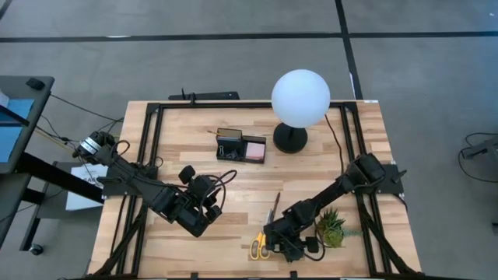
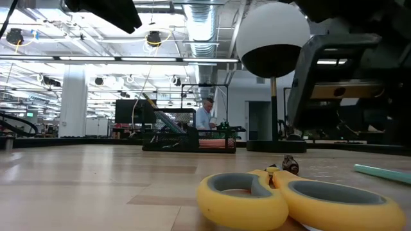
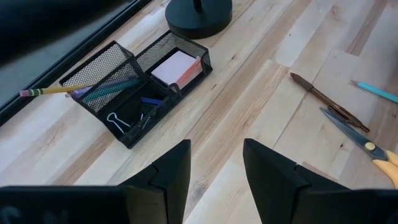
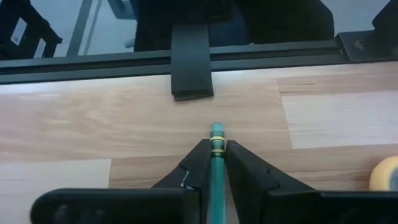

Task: Pick and place office supplies into organizer
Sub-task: Put the blue pencil into the black desk organizer, then put the brown pen into the black desk organizer

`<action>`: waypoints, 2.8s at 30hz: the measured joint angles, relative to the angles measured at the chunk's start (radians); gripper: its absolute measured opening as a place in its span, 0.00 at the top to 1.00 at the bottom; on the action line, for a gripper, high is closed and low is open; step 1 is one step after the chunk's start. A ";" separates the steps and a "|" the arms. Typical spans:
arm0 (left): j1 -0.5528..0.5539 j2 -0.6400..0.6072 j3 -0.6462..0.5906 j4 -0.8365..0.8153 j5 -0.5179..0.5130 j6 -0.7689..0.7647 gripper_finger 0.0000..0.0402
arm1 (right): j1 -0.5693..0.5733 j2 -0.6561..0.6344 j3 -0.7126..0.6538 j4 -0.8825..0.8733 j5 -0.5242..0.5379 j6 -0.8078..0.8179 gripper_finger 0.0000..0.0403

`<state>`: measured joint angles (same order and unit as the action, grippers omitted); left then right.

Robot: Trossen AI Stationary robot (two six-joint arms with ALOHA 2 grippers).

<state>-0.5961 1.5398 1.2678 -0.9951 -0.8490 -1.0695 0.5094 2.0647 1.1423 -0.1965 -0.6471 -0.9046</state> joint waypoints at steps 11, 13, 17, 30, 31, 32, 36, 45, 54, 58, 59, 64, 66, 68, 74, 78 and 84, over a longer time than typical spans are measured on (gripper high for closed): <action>0.000 0.000 0.000 0.018 0.045 0.001 0.64 | -0.072 0.019 -0.003 0.072 -0.024 -0.072 0.89; 0.000 0.000 0.000 0.018 0.045 0.001 0.64 | -0.076 0.019 -0.003 0.100 -0.007 -0.073 0.89; 0.000 0.000 0.000 0.017 0.048 0.002 0.64 | -0.080 0.019 -0.003 0.131 0.030 -0.110 0.89; 0.000 0.000 0.000 0.018 0.056 0.008 0.64 | -0.141 0.117 0.005 0.217 -0.089 0.014 0.95; 0.000 0.000 0.000 0.017 0.058 0.007 0.64 | -0.146 0.122 0.006 0.219 -0.117 0.019 0.97; 0.000 0.000 0.000 0.018 0.059 0.007 0.64 | -0.151 0.124 0.006 0.223 -0.135 0.030 0.98; 0.000 0.000 0.000 0.018 0.063 0.004 0.64 | -0.154 0.111 0.000 0.246 -0.140 0.089 0.99; 0.000 0.000 0.000 0.018 0.059 0.000 0.64 | -0.154 0.023 -0.007 0.173 -0.108 0.095 1.00; 0.000 0.000 0.000 0.018 0.032 -0.018 0.64 | -0.188 -0.132 -0.005 0.081 -0.119 0.102 1.00; 0.000 0.000 0.000 0.018 0.032 -0.018 0.64 | -0.202 -0.143 -0.002 0.051 -0.128 0.123 1.00; 0.000 0.000 0.000 0.019 0.032 -0.018 0.64 | -0.196 -0.126 -0.001 0.046 -0.126 0.121 1.00; 0.000 0.000 0.000 0.022 0.032 -0.018 0.64 | -0.172 -0.064 -0.004 -0.033 0.006 0.022 1.00; 0.000 0.000 0.000 0.022 0.031 -0.025 0.64 | -0.185 -0.061 -0.005 -0.077 -0.004 -0.019 1.00; 0.000 0.000 0.000 0.022 0.034 -0.033 0.64 | -0.201 -0.061 -0.003 -0.092 -0.118 -0.042 1.00; 0.000 0.000 0.000 0.022 0.037 -0.041 0.64 | -0.282 -0.134 -0.002 -0.199 -0.244 -0.148 1.00; -0.001 0.000 0.000 0.022 0.031 -0.090 0.64 | -0.350 -0.141 -0.002 -0.221 -0.244 -0.150 1.00; -0.017 -0.001 -0.066 0.185 -0.071 -0.177 0.64 | -0.356 -0.148 -0.003 -0.240 -0.246 -0.151 1.00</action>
<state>-0.6131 1.5391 1.2022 -0.8099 -0.9197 -1.2467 0.1530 1.9166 1.1397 -0.4368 -0.8932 -1.0557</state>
